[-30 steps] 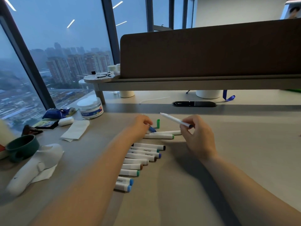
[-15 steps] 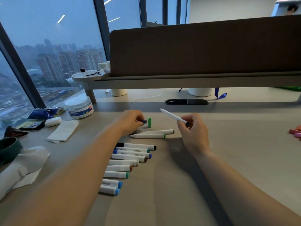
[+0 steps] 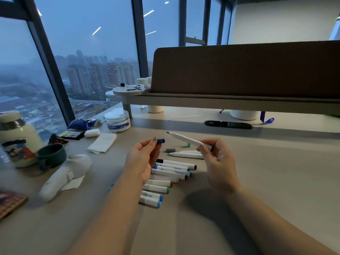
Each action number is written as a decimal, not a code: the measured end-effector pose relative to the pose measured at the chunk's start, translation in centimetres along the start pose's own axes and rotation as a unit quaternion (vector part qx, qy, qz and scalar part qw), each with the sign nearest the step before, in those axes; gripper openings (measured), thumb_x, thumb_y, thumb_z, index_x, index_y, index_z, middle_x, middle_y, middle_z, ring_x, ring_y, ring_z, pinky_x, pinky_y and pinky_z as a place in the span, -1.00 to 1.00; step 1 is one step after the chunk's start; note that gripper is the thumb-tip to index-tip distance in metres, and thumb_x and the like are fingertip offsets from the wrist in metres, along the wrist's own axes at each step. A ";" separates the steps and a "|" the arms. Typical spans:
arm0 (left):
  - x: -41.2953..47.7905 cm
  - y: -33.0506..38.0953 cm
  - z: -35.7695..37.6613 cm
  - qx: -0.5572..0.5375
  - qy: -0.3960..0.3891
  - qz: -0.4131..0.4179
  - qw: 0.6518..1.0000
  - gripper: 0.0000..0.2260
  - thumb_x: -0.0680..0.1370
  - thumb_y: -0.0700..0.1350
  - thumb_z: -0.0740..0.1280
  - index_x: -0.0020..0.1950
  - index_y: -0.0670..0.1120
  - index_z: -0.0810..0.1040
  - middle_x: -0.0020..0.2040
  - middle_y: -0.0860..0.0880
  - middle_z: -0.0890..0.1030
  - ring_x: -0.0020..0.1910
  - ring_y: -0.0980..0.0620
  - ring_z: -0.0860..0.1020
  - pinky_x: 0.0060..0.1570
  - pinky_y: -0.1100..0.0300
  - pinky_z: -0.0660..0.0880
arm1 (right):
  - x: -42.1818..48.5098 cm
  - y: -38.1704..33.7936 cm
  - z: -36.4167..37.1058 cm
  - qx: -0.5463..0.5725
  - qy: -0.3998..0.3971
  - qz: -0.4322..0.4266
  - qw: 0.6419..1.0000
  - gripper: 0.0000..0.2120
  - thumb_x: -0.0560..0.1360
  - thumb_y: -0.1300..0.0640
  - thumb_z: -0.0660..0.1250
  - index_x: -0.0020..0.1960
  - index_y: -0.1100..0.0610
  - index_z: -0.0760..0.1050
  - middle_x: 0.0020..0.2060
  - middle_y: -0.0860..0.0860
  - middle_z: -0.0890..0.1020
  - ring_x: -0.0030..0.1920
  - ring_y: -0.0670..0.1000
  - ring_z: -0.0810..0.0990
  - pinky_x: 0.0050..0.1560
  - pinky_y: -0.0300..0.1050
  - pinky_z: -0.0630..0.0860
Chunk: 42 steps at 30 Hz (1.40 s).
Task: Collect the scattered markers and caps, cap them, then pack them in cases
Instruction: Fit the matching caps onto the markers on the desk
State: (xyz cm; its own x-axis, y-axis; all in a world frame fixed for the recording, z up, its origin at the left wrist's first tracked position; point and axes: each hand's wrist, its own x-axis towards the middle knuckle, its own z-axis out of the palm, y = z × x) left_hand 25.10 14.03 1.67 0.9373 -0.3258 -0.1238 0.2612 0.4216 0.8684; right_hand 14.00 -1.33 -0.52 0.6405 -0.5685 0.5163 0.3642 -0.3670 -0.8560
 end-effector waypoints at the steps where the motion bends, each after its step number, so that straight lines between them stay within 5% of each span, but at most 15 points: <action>1: 0.1 0.1 -0.2 -0.001 0.005 -0.002 1.000 -0.90 0.54 -0.23 0.31 0.04 -0.14 0.55 -0.05 -0.12 0.65 -0.09 0.06 0.63 -0.15 0.22 0.53 | 0.1 0.1 -0.1 0.004 0.002 -0.001 1.000 -0.87 0.53 0.26 0.32 -0.06 0.03 0.51 -0.25 -0.03 0.55 -0.24 -0.08 0.48 -0.20 -0.25 0.46; 10: 0.2 0.4 0.0 0.019 0.007 -0.002 1.000 -0.93 0.51 -0.21 0.35 -0.02 -0.14 0.56 -0.07 -0.12 0.65 -0.11 0.03 0.62 -0.11 0.18 0.55 | 0.0 0.3 0.0 -0.035 -0.015 -0.016 0.999 -0.81 0.53 0.29 0.31 -0.10 0.00 0.49 -0.23 0.01 0.56 -0.23 -0.11 0.49 -0.18 -0.39 0.44; 21: -0.5 -0.2 0.5 0.226 0.035 0.126 0.965 -0.86 0.52 -0.09 0.35 0.02 -0.11 0.58 -0.14 -0.04 0.65 -0.14 0.04 0.62 -0.06 0.20 0.58 | -0.3 0.0 0.2 -0.083 -0.039 -0.057 0.994 -0.84 0.51 0.29 0.34 -0.10 0.04 0.48 -0.24 -0.06 0.54 -0.22 -0.19 0.47 -0.19 -0.43 0.40; 29: -0.8 -0.9 0.9 0.335 0.061 0.196 0.919 -0.89 0.56 -0.07 0.30 -0.06 -0.08 0.56 -0.24 0.05 0.60 -0.22 0.11 0.58 -0.16 0.30 0.52 | -0.2 0.8 0.3 -0.206 -0.029 -0.150 0.967 -0.97 0.50 0.11 0.30 -0.09 0.05 0.52 -0.22 -0.05 0.57 -0.19 0.02 0.52 -0.15 -0.13 0.44; 35: -0.7 -0.8 1.3 0.372 0.058 0.211 0.902 -0.88 0.56 -0.05 0.30 -0.18 0.02 0.51 -0.26 0.08 0.58 -0.18 0.07 0.58 -0.06 0.18 0.53 | 0.1 1.0 -0.1 -0.247 -0.040 -0.165 0.954 -0.96 0.49 0.24 0.37 -0.10 0.13 0.53 -0.25 -0.02 0.56 -0.23 0.03 0.50 -0.22 -0.15 0.42; 38: -0.4 -0.8 1.0 0.391 0.030 0.210 0.896 -0.89 0.57 -0.05 0.28 -0.03 -0.05 0.57 -0.15 0.03 0.62 -0.13 0.08 0.57 -0.07 0.23 0.52 | 0.7 1.4 -0.3 -0.236 -0.036 -0.097 0.966 -0.96 0.51 0.19 0.37 -0.09 0.07 0.54 -0.23 -0.06 0.57 -0.19 0.00 0.50 -0.21 -0.22 0.37; 42: 0.5 -0.2 -0.2 0.440 0.058 0.227 0.867 -0.73 0.59 -0.03 0.24 0.24 -0.08 0.53 0.06 0.01 0.57 -0.01 0.11 0.48 -0.10 0.33 0.40 | 1.4 2.2 -0.6 -0.332 -0.036 -0.032 0.942 -0.96 0.49 0.09 0.39 -0.07 -0.03 0.57 -0.11 -0.12 0.52 0.02 0.01 0.49 0.11 0.00 0.38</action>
State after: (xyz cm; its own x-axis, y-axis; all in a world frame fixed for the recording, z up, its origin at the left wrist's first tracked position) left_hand 25.51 13.95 1.33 0.9280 -0.1859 0.3230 -0.3693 -0.3422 0.8640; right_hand 15.31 -3.33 -1.71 0.6841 -0.4877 0.5424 -0.0853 -0.7920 -0.6045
